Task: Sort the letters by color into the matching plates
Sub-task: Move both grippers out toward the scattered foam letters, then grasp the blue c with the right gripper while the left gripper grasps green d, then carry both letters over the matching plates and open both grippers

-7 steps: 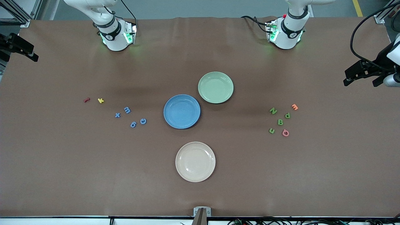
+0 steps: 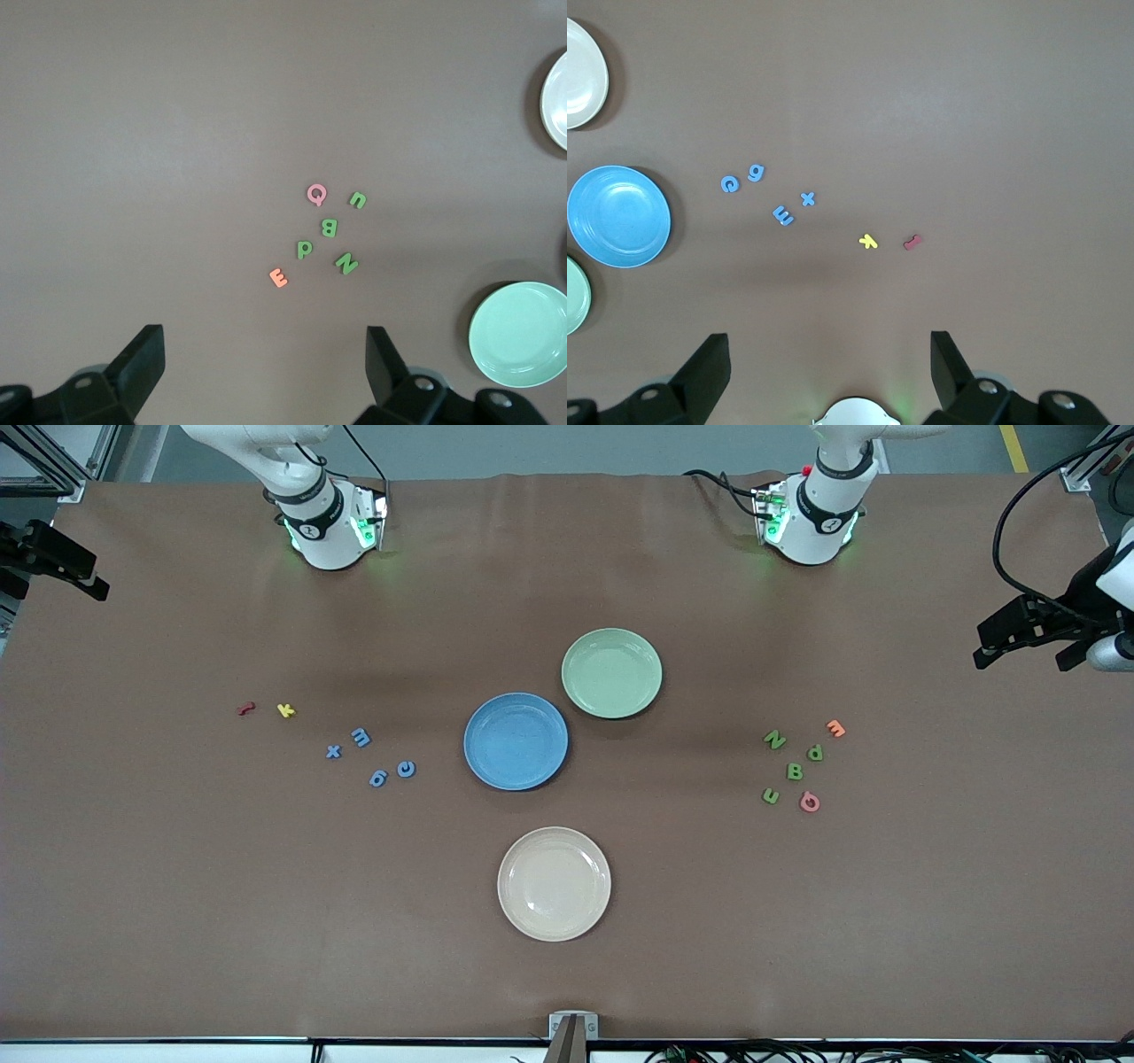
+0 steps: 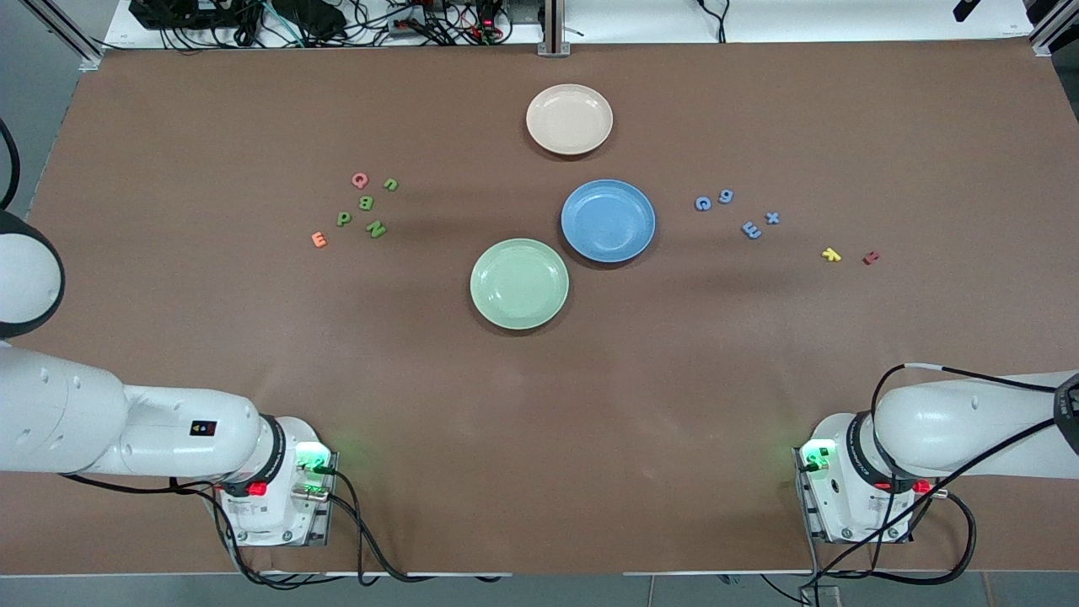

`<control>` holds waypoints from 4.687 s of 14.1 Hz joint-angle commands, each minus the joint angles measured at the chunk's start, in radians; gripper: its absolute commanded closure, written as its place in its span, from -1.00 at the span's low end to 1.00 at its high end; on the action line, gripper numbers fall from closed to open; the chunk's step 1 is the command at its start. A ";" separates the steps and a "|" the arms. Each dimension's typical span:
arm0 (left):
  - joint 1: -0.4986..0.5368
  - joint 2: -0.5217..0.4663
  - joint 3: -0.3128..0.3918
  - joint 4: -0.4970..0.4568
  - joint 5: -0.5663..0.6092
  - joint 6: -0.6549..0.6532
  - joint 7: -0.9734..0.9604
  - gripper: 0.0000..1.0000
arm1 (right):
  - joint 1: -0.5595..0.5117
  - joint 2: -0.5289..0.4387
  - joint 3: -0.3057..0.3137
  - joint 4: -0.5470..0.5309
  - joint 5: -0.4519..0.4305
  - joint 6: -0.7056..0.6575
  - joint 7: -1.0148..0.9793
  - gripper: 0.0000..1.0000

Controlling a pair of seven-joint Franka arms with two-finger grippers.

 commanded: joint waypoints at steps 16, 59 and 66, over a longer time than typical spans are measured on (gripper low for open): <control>-0.022 0.272 -0.013 -0.240 -0.013 0.315 -0.021 -1.00 | -0.036 0.207 0.005 0.003 -0.006 0.111 -0.043 -1.00; -0.075 0.484 -0.018 -0.584 0.045 0.874 -0.097 0.30 | 0.320 0.620 0.009 -0.541 0.102 1.208 0.445 -0.42; -0.097 0.435 -0.019 -0.578 0.045 0.830 -0.097 0.53 | 0.320 0.627 0.009 -0.540 0.096 1.207 0.445 -0.22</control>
